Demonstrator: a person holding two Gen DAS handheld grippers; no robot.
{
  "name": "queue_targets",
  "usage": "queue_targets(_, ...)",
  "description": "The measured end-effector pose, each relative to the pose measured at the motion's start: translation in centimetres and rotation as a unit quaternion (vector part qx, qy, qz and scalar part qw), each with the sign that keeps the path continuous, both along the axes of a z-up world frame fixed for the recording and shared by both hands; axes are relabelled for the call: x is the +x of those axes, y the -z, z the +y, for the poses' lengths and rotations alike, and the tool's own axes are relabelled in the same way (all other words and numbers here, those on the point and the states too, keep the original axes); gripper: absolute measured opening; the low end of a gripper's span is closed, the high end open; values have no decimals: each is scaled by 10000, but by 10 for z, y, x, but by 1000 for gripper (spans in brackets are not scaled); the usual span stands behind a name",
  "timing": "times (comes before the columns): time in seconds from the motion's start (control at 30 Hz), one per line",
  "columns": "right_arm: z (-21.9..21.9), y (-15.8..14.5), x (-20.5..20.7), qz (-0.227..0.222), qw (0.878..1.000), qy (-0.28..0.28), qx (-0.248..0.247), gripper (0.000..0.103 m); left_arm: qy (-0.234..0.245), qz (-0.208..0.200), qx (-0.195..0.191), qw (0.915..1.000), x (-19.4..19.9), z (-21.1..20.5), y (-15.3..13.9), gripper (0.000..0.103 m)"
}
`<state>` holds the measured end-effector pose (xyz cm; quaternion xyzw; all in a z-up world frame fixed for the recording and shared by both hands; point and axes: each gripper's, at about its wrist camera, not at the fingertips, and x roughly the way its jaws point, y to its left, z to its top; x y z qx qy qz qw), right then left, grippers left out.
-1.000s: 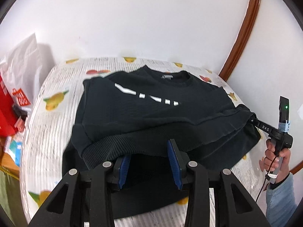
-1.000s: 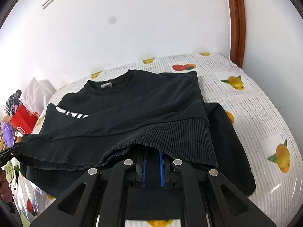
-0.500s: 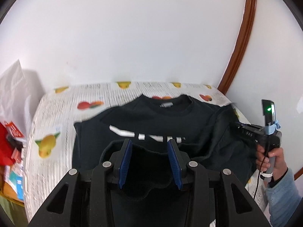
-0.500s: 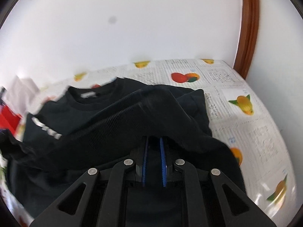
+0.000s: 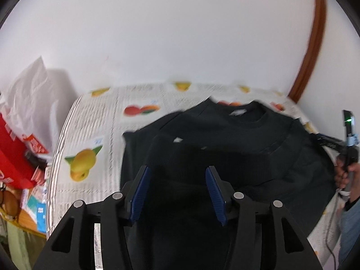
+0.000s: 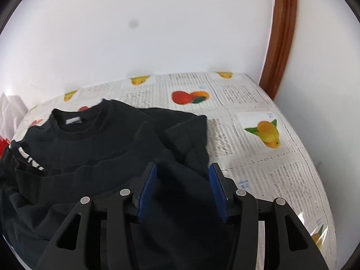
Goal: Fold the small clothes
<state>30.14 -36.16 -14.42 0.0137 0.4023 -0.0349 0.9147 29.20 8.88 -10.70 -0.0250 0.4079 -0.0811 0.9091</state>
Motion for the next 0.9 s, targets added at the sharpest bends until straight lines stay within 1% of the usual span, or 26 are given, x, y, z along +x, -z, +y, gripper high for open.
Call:
queue_targets(0.1,-5,7,5,128,9999,-59,16,49,-145,105,301,9994,13,5,15,49)
queue_targets(0.13,-6,9,7,154,9999,-73,-7,49,-175,135,345,9992,17,7,18,49)
queue_targets(0.17,-6,11,9,165,9998,-92,-34,49,-208,197,347,9990,22,10,22,49)
queue_targets(0.23,-5,12,11,152,9997,-167,-51,49,-142,306,189,9993,28,14,27,49)
queue_targets(0.27,-4,13,13,154,9997,-199,-58,49,-79,357,109,9993,30,14,29,44)
queue_targets(0.3,-3,13,15,163,9996,-242,-66,49,0,416,31,9991,31,14,31,36)
queue_targets(0.33,-2,14,17,178,9994,-289,-68,49,33,466,42,9989,32,12,33,35)
queue_targets(0.43,3,15,25,218,9988,-441,-55,49,-4,402,313,9987,29,7,32,25)
queue_targets(0.47,5,16,29,243,9982,-538,-54,48,-35,372,373,9986,28,7,30,19)
queue_targets(0.53,9,18,36,287,9979,-579,-78,48,-58,308,367,9988,23,6,24,16)
queue_targets(0.57,11,19,40,340,9976,-604,-81,46,-74,247,351,9990,20,6,20,14)
queue_targets(0.63,17,20,43,392,9960,-800,-8,22,-81,112,326,9994,14,5,10,13)
queue_targets(0.67,20,20,43,421,9953,-867,-26,21,-99,12,344,9994,9,3,4,12)
queue_targets(0.7,23,18,41,358,9955,-872,-134,16,-122,-73,357,9993,7,2,-1,12)
queue_targets(0.73,25,14,37,255,9953,-921,-175,14,-146,-189,352,9991,4,1,-8,12)
queue_targets(0.77,25,8,31,62,9951,-976,-148,13,-158,-294,327,9989,1,1,-13,12)
queue_targets(0.83,16,-11,15,-381,9944,-979,104,12,-196,-516,264,9981,0,-1,-24,12)
queue_targets(0.9,5,-28,5,-729,9925,-907,361,12,-255,-620,176,9976,5,-1,-30,12)
